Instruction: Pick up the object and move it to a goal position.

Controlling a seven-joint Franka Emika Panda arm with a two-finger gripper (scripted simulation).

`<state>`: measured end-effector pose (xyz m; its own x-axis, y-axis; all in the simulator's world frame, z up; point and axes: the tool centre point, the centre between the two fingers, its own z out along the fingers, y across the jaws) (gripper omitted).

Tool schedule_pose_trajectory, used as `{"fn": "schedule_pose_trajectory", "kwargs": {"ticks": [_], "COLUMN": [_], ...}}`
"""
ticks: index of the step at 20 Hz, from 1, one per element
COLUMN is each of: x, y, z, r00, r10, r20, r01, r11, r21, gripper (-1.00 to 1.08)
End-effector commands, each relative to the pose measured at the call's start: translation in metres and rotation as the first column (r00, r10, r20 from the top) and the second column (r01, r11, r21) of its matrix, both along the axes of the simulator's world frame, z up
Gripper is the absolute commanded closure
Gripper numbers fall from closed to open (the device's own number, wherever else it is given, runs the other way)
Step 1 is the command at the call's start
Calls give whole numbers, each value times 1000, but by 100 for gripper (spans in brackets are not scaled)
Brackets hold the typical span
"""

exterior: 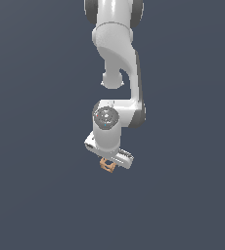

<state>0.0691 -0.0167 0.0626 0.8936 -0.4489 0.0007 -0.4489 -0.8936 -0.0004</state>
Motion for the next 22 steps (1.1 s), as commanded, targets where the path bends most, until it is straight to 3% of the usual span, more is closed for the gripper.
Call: {"fn": "schedule_pose_trajectory", "kwargs": {"ticks": [1,8,9,22], "x": [-1,1,1,1], "y": [0,0,0,1], "z": [-13,-23,-23,-20], "r00": [1000,1000,1000,1000], "r10": [-1,-2,-2,-2], "r20": [-1,-1,-1,-1], "r01": [1,2,2,2], "r11": [1000,1000,1000,1000], "r21": [0,0,0,0], "gripper": [-92,-92,108,108]}}
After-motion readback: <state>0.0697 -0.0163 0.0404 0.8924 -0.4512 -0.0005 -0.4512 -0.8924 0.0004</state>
